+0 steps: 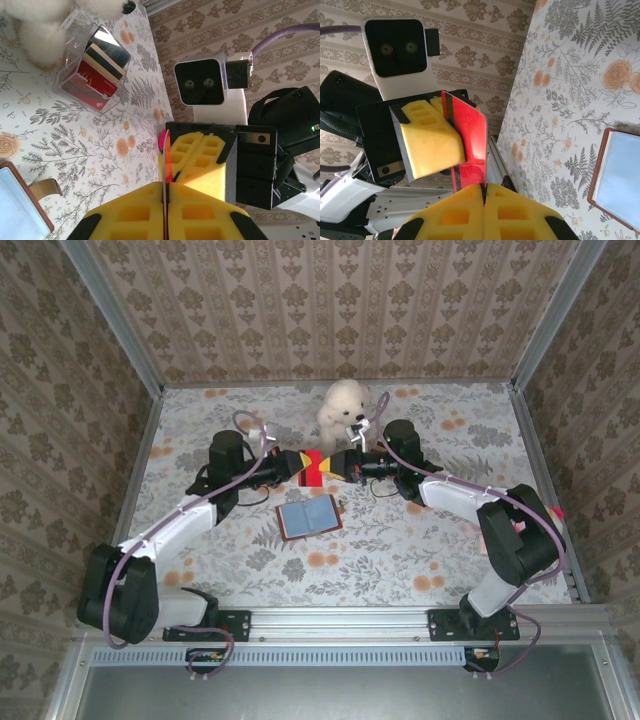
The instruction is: Take the credit cards out of the card holder
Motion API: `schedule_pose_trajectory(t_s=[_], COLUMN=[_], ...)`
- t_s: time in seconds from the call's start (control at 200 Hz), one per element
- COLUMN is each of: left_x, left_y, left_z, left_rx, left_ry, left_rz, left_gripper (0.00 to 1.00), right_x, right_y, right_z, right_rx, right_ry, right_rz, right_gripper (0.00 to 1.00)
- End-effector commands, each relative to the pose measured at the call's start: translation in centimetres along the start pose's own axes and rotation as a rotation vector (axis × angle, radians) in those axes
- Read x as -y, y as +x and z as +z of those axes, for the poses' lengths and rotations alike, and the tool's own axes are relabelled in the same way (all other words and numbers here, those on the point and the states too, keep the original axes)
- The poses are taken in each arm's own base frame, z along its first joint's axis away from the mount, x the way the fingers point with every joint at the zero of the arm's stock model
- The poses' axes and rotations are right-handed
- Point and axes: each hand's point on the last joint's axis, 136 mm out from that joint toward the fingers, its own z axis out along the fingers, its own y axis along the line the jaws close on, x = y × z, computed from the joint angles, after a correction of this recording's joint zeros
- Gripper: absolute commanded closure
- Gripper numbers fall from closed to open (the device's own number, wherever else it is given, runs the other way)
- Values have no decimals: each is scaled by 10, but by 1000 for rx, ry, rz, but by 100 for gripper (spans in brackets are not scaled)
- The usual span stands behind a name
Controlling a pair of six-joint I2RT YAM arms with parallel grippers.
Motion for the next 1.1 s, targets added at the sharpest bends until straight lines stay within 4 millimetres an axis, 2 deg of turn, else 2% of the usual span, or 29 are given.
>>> schedule_pose_trajectory(t_s=[0.0, 0.055, 0.11, 0.29, 0.525, 0.66, 0.75, 0.87, 0.97, 1.095], left_x=[19, 22, 26, 32, 27, 20, 7, -32, -64, -84], left_y=[-10, -11, -10, -10, -9, -6, -3, -3, 0, 0], left_z=[-7, -7, -6, -5, -5, -7, -13, -32, -55, -79], left_rx=[70, 77, 80, 82, 80, 77, 71, 90, 89, 83], left_ry=[36, 41, 48, 64, 50, 4, -79, -340, -564, -712], left_rz=[63, 66, 65, 57, 43, 35, 27, 25, 45, 57], left_gripper=[96, 97, 97, 97, 95, 85, 76, 62, 54, 42], right_x=[-18, -24, -29, -39, -36, -32, -24, -6, 16, 41], right_y=[-2, -2, -3, -8, -7, -7, -7, -7, -6, -4], right_z=[2, 5, 7, 8, 8, 7, 4, -10, -33, -68], right_rx=[26, 33, 41, 68, 72, 72, 78, 92, 101, 113], right_ry=[-50, -67, -81, -137, -143, -125, -77, 67, 292, 582], right_rz=[-23, -28, -30, -29, -25, -36, -49, -101, -189, -287], right_gripper=[90, 82, 78, 77, 87, 100, 100, 100, 100, 100])
